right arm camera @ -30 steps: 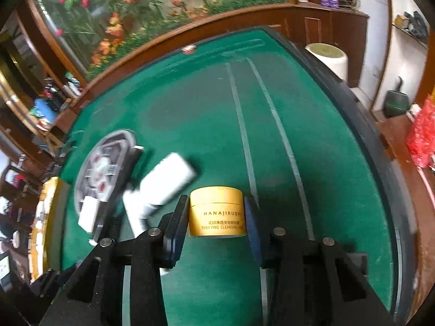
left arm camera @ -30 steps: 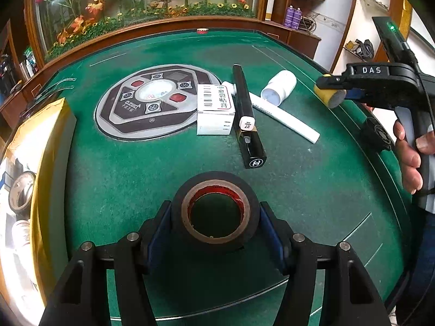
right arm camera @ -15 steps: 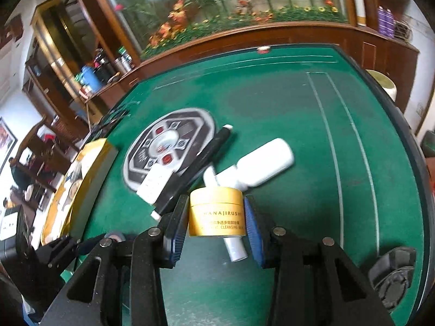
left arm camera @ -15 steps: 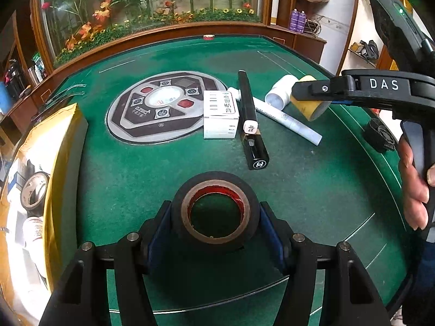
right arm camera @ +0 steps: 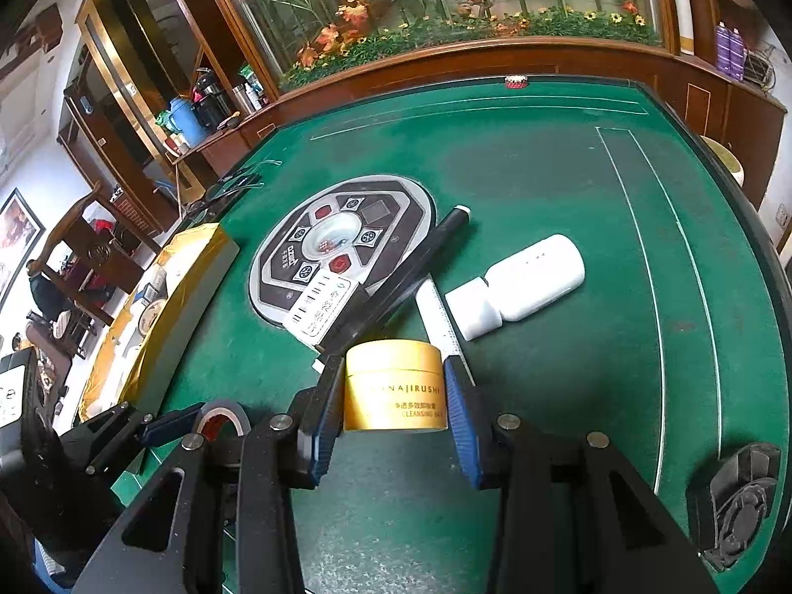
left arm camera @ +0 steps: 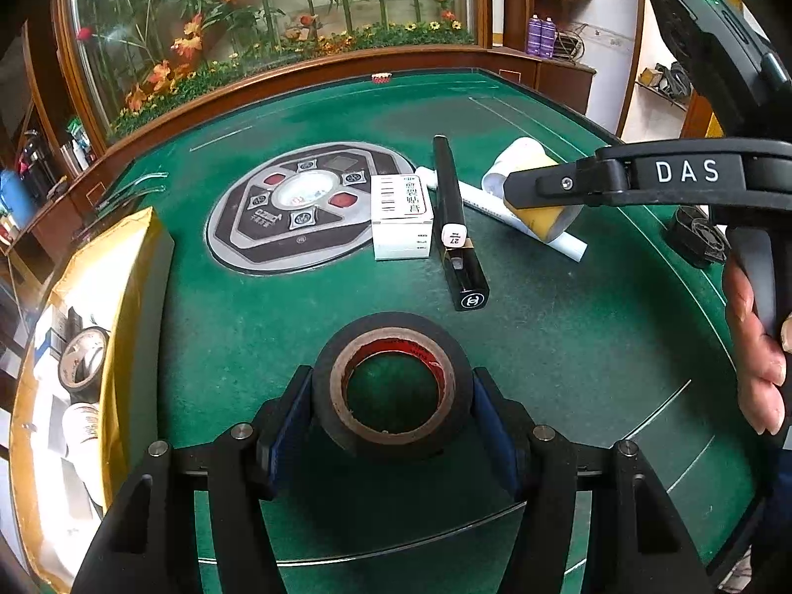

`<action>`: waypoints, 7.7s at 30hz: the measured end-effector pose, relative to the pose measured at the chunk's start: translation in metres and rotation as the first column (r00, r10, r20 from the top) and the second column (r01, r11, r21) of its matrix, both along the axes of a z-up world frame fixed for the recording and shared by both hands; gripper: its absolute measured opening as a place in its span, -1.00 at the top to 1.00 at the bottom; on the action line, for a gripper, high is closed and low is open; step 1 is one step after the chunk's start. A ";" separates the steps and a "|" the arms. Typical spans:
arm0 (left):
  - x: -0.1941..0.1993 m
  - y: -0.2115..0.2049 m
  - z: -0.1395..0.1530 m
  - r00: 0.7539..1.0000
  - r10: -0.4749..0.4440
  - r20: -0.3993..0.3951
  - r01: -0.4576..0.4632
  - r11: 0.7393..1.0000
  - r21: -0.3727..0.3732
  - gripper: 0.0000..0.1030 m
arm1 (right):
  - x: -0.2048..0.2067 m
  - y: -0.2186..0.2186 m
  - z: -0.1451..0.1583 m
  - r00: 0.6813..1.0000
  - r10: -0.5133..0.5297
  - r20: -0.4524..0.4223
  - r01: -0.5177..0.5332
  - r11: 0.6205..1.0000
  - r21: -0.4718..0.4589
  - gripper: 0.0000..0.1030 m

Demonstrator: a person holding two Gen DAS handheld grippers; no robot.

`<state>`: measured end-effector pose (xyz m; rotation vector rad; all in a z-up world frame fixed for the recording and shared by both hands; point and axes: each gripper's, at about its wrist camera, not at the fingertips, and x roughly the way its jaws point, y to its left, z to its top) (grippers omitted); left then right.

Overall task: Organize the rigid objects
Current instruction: 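Carry the black tape roll with the left gripper while the right gripper carries the yellow jar toward the tray, then open the left gripper to drop the tape roll while the right gripper releases the jar into the tray, then move both grippers back to the loose items on the table, then grasp the white medicine box with the left gripper while the right gripper grasps the white bottle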

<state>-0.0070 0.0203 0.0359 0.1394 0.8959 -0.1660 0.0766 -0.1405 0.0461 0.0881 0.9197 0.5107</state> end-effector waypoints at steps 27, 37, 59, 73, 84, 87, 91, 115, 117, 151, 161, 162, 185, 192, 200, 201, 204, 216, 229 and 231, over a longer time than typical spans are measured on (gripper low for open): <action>-0.010 -0.004 0.013 0.997 0.010 0.070 -0.014 0.998 0.063 -0.28 | -0.001 0.002 -0.001 1.000 0.001 0.003 -0.001 1.000 0.000 0.25; -0.012 -0.002 0.019 0.996 0.018 0.091 -0.023 0.998 0.054 -0.28 | -0.001 0.003 -0.001 1.000 0.001 0.003 -0.001 1.000 -0.001 0.25; -0.041 0.106 0.083 0.959 0.218 0.184 -0.193 0.971 -0.143 -0.28 | -0.013 0.057 0.026 0.993 0.112 0.034 -0.114 0.992 0.062 0.25; -0.035 0.188 0.045 0.935 0.352 0.037 -0.331 0.908 -0.257 -0.28 | -0.001 0.178 0.061 0.970 0.232 0.070 -0.237 0.968 0.079 0.24; -0.001 0.179 0.019 0.945 0.325 -0.036 -0.323 0.914 -0.244 -0.28 | 0.029 0.279 0.033 0.957 0.289 0.009 -0.289 0.957 -0.039 0.24; 0.004 0.181 0.017 0.937 0.348 -0.041 -0.348 0.910 -0.227 -0.28 | 0.033 0.296 0.027 0.959 0.281 0.036 -0.276 0.955 -0.107 0.24; 0.006 0.183 0.013 0.937 0.347 -0.046 -0.348 0.912 -0.216 -0.28 | 0.045 0.308 0.014 0.962 0.270 0.031 -0.261 0.950 -0.172 0.24; 0.006 0.185 0.010 0.933 0.356 -0.057 -0.359 0.904 -0.233 -0.46 | 0.053 0.313 -0.002 0.957 0.290 0.002 -0.285 0.939 -0.192 -0.07; 0.004 0.185 0.011 0.932 0.358 -0.059 -0.361 0.903 -0.231 -0.47 | 0.053 0.309 0.000 0.957 0.289 0.003 -0.284 0.942 -0.181 -0.07; -0.021 0.072 0.036 0.992 0.122 0.019 -0.119 0.985 -0.126 -0.55 | 0.013 0.016 0.017 0.999 -0.034 -0.040 0.039 0.990 0.134 -0.07; 0.034 0.031 0.031 0.997 0.040 -0.060 -0.049 0.985 -0.165 -0.54 | 0.036 -0.042 -0.009 0.966 -0.190 -0.173 0.226 0.949 0.218 -0.07; 0.042 0.028 0.032 0.997 0.036 -0.068 -0.047 0.985 -0.169 -0.54 | 0.037 -0.042 -0.010 0.966 -0.183 -0.183 0.224 0.947 0.232 -0.07; 0.102 0.009 0.011 0.992 0.032 -0.121 -0.049 0.988 -0.144 0.30 | 0.042 -0.072 -0.012 0.929 -0.327 -0.175 0.361 0.904 0.229 -0.07; 0.057 0.011 0.007 0.997 0.028 -0.066 -0.037 0.991 -0.130 0.30 | 0.055 -0.070 -0.019 0.914 -0.364 -0.179 0.395 0.898 0.192 -0.07; 0.049 0.016 0.004 0.999 0.024 -0.034 -0.029 0.987 -0.159 0.29 | 0.075 -0.038 -0.027 0.914 -0.358 -0.190 0.378 0.923 0.078 -0.03; 0.050 0.015 0.003 0.999 0.022 -0.035 -0.027 0.987 -0.158 0.29 | 0.078 -0.030 -0.028 0.917 -0.356 -0.178 0.369 0.929 0.040 0.05; 0.056 0.015 -0.009 0.997 0.028 -0.078 -0.041 0.985 -0.168 0.28 | 0.081 -0.021 -0.031 0.923 -0.355 -0.149 0.357 0.934 -0.015 0.18; 0.052 0.016 -0.012 0.998 0.061 -0.015 -0.063 0.989 -0.136 0.29 | 0.033 -0.021 0.012 0.962 -0.265 0.073 0.264 0.964 0.018 0.32; 0.031 0.024 -0.013 0.994 0.109 -0.013 -0.110 0.987 -0.116 0.30 | 0.004 0.046 -0.003 1.000 -0.003 0.015 0.004 1.000 -0.016 0.32; 0.025 0.024 -0.013 0.993 0.116 -0.012 -0.116 0.988 -0.105 0.30 | 0.003 0.049 -0.002 1.000 0.013 0.011 -0.013 1.000 -0.011 0.32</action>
